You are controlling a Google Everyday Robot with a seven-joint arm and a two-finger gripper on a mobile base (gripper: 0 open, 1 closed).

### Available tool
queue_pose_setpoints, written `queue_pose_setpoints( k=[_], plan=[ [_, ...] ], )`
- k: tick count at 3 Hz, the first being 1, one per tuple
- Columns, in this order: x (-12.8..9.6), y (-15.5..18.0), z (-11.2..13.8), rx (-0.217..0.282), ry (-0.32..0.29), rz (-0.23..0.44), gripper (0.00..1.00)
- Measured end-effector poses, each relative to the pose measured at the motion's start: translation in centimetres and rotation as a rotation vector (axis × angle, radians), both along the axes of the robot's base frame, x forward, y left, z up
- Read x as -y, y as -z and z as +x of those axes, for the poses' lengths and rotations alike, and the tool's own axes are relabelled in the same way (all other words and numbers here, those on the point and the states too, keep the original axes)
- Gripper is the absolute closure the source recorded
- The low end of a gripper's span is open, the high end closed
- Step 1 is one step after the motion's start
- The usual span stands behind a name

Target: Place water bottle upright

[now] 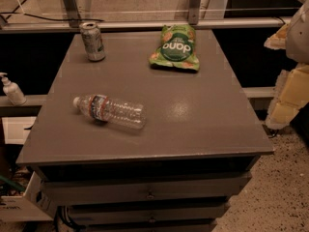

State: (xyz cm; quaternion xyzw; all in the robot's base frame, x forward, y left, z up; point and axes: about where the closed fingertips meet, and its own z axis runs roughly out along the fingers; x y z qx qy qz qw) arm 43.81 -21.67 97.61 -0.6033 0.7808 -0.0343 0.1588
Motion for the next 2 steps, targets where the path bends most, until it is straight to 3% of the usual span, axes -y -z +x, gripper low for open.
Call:
queue_pose_setpoints(
  k=[1, 2],
  plan=[
    [-0.8, -0.1, 0.4, 0.015, -0.008, -0.003, 0.00],
    [-3.6, 0.3, 2.5, 0.033, -0.027, 0.013, 0.00]
  ],
)
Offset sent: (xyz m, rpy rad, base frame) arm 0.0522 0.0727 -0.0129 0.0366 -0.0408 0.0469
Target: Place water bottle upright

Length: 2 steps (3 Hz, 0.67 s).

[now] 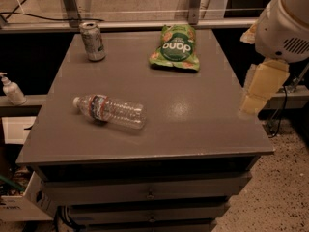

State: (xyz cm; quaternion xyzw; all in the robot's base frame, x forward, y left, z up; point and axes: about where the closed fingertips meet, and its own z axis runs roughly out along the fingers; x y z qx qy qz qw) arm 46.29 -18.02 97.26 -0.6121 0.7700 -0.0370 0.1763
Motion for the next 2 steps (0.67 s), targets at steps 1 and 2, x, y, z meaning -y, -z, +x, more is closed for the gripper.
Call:
queue_pose_setpoints(
  k=[1, 2],
  plan=[
    [-2.9, 0.4, 2.3, 0.022, 0.008, 0.029, 0.00],
    [-5.3, 1.3, 3.6, 0.025, 0.016, 0.051, 0.00]
  ],
)
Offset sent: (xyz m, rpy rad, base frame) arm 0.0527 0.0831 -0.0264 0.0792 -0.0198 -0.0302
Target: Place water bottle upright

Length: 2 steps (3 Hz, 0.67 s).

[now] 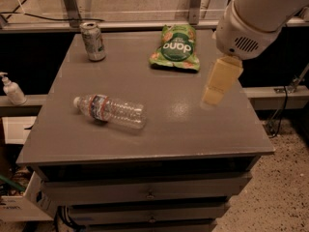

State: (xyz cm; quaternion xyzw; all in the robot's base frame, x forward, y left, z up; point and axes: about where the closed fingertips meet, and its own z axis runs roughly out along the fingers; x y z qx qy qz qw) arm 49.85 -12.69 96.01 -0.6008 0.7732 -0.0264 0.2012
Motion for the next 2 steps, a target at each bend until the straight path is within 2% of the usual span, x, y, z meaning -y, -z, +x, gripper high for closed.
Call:
queue_pose_setpoints(
  k=[2],
  plan=[
    [-6.2, 2.0, 0.2, -0.014, -0.020, 0.035, 0.00]
  ],
)
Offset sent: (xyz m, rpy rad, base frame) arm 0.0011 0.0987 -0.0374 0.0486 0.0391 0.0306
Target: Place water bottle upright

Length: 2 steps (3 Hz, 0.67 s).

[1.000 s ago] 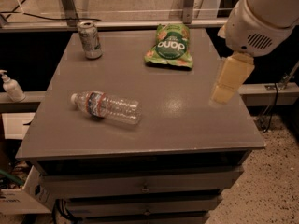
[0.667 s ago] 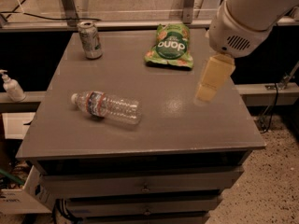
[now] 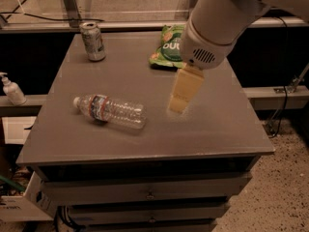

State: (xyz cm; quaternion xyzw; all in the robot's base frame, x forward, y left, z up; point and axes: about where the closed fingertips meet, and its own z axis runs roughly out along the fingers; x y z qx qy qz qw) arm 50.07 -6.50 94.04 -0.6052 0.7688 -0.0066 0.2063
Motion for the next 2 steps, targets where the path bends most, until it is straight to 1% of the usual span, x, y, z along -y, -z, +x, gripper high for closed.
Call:
queue_pose_setpoints(
  k=[1, 2],
  plan=[
    [-3.5, 1.2, -0.5, -0.019, -0.026, 0.006, 0.00],
    [-6.1, 2.0, -0.1, -0.032, -0.049, 0.016, 0.00]
  ],
)
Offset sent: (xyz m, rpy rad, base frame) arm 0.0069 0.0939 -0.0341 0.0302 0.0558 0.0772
